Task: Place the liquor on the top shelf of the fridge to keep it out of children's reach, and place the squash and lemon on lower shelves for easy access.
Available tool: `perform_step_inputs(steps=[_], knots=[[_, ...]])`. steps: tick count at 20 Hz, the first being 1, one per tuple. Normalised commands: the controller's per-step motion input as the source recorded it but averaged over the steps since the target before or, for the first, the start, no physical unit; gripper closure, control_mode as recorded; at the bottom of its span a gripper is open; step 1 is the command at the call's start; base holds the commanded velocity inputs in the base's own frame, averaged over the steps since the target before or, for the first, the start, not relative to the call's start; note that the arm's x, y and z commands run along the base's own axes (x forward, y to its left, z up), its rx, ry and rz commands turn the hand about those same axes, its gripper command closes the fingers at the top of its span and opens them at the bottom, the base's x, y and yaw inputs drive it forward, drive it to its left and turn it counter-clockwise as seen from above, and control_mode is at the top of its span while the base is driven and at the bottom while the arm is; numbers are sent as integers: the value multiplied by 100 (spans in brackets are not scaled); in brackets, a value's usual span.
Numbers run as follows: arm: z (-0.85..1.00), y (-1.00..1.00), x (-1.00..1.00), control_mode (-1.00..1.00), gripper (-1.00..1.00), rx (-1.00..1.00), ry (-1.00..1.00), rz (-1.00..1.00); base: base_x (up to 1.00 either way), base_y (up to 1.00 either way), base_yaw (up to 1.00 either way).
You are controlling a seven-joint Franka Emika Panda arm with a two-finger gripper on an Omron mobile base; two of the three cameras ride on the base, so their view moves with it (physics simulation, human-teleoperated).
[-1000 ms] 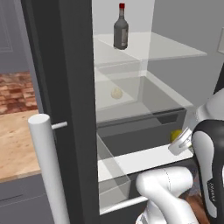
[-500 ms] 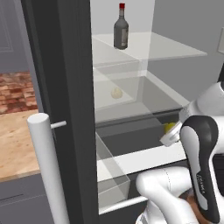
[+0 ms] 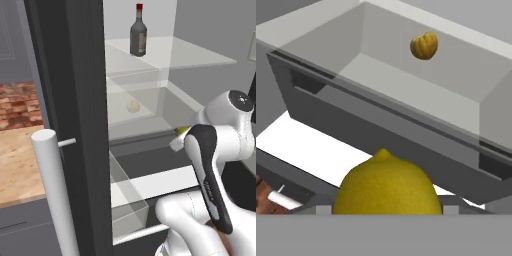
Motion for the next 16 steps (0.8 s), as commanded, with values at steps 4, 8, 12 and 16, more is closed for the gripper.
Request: perform_step_inputs(steps=[4, 8, 12, 16], knots=[[0, -1, 91, -100, 100, 0, 0, -4, 0, 0, 0], [-6, -9, 87, -100, 100, 0, 0, 0, 0, 0, 0], [-17, -2, 85, -100, 100, 0, 0, 0, 0, 0, 0], [-27, 0, 81, -100, 100, 0, 0, 0, 0, 0, 0]])
